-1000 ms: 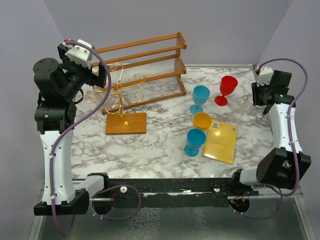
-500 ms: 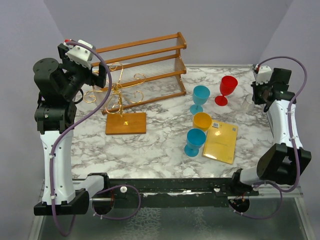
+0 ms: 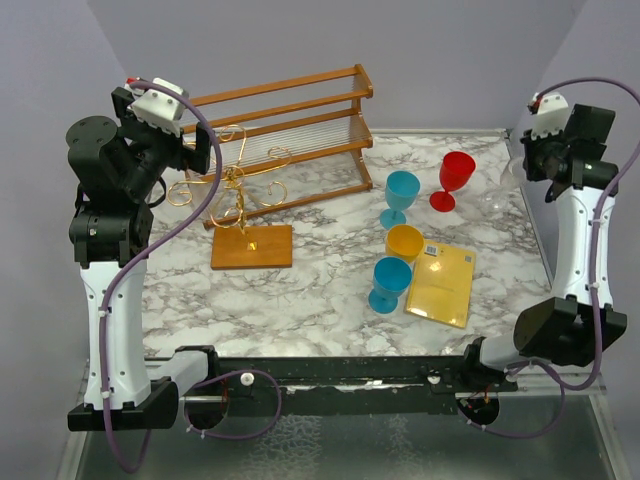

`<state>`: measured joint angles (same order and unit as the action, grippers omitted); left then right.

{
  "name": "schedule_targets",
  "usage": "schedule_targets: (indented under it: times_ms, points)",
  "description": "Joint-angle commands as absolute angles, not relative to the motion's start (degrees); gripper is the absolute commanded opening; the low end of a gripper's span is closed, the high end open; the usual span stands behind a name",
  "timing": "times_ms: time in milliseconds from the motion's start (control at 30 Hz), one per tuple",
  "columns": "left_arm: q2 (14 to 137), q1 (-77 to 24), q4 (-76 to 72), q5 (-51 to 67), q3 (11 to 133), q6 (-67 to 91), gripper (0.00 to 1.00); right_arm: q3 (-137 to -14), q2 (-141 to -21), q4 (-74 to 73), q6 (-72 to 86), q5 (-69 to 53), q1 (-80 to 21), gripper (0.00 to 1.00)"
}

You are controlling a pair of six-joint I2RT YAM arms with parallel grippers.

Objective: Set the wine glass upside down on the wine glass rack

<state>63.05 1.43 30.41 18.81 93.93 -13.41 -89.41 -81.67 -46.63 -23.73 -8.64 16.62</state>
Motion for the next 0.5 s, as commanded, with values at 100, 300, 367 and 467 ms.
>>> schedule_targets:
  times_ms: [100,300,367,467]
  points:
    - [61.53,1.68,27.72,20.02,93.84,-10.36,0.99,-103.41,-83.23,-47.36,-19.67,-8.47,16.8,0.01]
    - [61.35,1.66,26.44,21.51,93.35,-7.7,0.99,-112.51,-84.98,-47.26,-16.49,-10.27,13.29,0.01]
    - [61.45,1.67,26.31,22.75,93.25,-7.08,0.99,-113.28,-84.72,-46.25,-15.71,-10.26,10.08,0.01]
    - [61.59,1.67,26.11,24.5,92.93,-5.82,0.98,-113.33,-83.98,-43.34,-14.94,-9.16,3.49,0.01]
